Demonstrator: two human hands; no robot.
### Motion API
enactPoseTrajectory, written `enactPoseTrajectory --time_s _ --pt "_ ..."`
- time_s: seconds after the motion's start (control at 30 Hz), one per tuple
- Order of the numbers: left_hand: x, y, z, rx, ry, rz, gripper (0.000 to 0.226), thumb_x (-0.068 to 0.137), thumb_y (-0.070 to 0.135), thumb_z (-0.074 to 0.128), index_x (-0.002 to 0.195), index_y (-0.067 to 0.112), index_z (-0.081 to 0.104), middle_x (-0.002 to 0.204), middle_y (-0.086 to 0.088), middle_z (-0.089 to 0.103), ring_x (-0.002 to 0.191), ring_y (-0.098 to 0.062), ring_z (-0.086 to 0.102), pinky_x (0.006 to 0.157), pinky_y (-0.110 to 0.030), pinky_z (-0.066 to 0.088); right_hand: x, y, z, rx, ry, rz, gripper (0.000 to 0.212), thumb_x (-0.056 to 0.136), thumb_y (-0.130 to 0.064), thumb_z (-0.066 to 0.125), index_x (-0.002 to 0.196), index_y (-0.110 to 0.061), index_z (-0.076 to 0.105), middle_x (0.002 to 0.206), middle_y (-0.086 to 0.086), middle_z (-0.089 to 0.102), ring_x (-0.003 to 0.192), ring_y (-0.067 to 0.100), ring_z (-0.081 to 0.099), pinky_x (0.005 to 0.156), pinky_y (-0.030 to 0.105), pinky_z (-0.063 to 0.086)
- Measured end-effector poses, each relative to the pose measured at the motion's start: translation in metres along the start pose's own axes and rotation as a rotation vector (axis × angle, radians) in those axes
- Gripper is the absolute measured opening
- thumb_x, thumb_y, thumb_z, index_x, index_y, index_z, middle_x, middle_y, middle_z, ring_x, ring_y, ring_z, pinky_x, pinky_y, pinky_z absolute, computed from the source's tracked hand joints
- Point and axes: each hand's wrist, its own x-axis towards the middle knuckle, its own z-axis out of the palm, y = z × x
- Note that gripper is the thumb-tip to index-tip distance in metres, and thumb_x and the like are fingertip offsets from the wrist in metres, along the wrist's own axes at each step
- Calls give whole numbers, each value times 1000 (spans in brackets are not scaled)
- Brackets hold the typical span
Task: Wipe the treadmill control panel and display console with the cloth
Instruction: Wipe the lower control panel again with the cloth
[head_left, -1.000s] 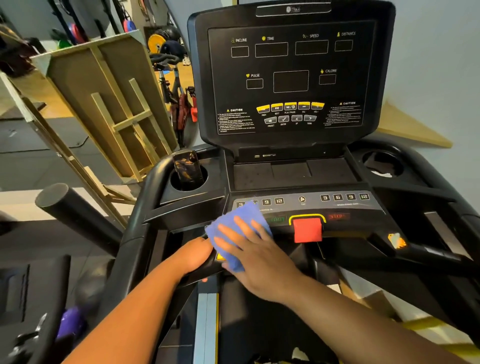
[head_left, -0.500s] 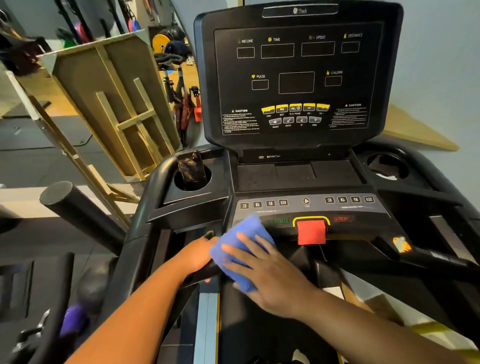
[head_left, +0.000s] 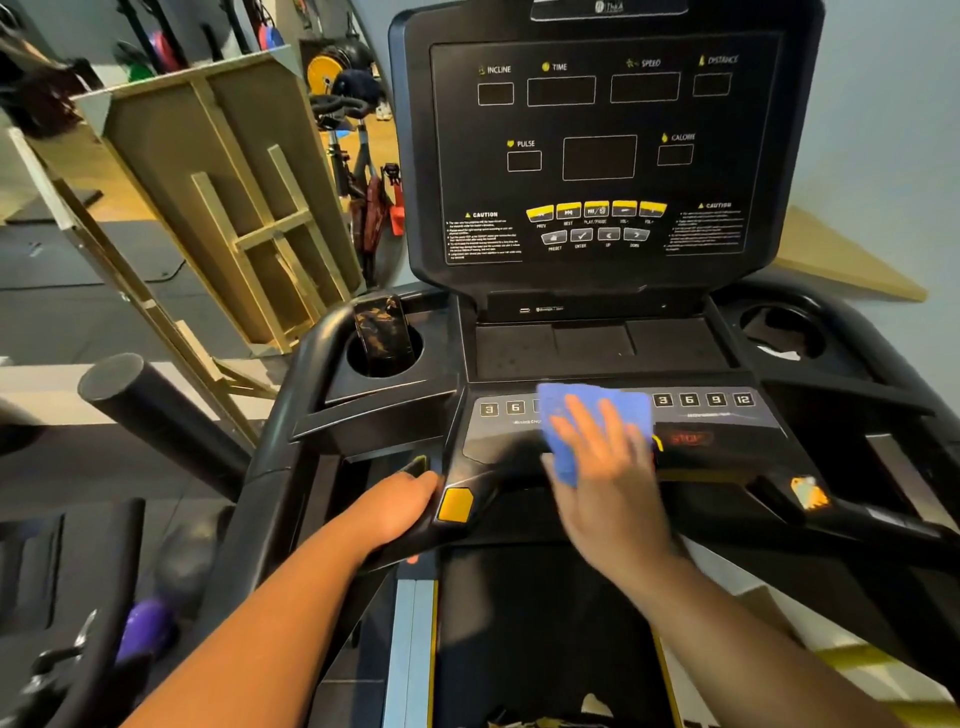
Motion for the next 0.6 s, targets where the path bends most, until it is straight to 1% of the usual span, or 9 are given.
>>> enactPoseTrajectory --time_s 0.07,0.13,0.2,0.3,0.37,0.43,0.5,0.53,0.6 --pt "4 -6 -1 -46 -11 0 28 111 28 34 86 28 47 122 -20 66 88 -21 59 69 -23 44 -10 36 -9 -50 31 142 47 100 -37 50 144 -20 51 157 4 41 147 33 32 115 58 30" --pt "4 -8 -1 -71 -26 -25 35 110 28 29 94 14 57 100 -17 73 86 -22 69 84 -30 51 -12 54 -15 -99 27 251 52 100 -34 55 148 -17 45 158 7 39 147 36 31 114 62 31" --pt "1 -8 -3 -59 -39 -18 51 109 33 26 101 0 65 86 -21 76 80 -28 77 85 -35 56 -5 42 -11 -130 25 220 53 101 -38 48 149 -16 45 156 8 41 145 40 32 113 61 31" --pt "3 -4 -2 -33 -30 -17 42 110 29 31 122 3 61 116 -25 71 99 -32 72 84 -33 53 11 0 2 -64 -19 -127 53 94 -44 49 143 -22 53 155 3 44 144 36 35 114 56 31" --pt "4 -4 0 17 -21 -7 43 111 28 32 136 -1 53 133 -29 60 108 -39 64 72 -31 50 14 -12 5 -66 -76 -285 51 94 -45 53 143 -29 51 159 -6 37 149 27 27 121 49 21" --pt "7 -6 0 110 -43 22 41 111 27 32 131 1 58 123 -27 62 102 -38 68 60 -20 48 13 5 -2 -12 -78 -326 49 97 -45 52 144 -32 50 160 -11 36 151 20 23 123 41 16" --pt "0 -3 -2 111 -45 37 37 111 27 32 112 9 65 101 -12 66 74 -19 73 55 -13 48 11 40 -12 30 -44 -282 46 98 -40 51 141 -26 55 155 -7 44 147 23 33 120 43 26" --pt "-1 -2 -3 81 -46 22 40 111 29 32 106 9 66 95 -9 68 66 -16 73 58 -14 51 9 65 -17 7 -30 -205 46 98 -38 48 142 -24 54 154 -4 45 146 26 35 117 48 32" --pt "-2 0 -3 43 -41 14 48 111 33 31 100 6 68 90 -14 71 67 -21 76 66 -26 56 2 114 -31 -74 -32 29 51 99 -42 35 146 -26 48 156 -1 42 147 29 32 113 54 35"
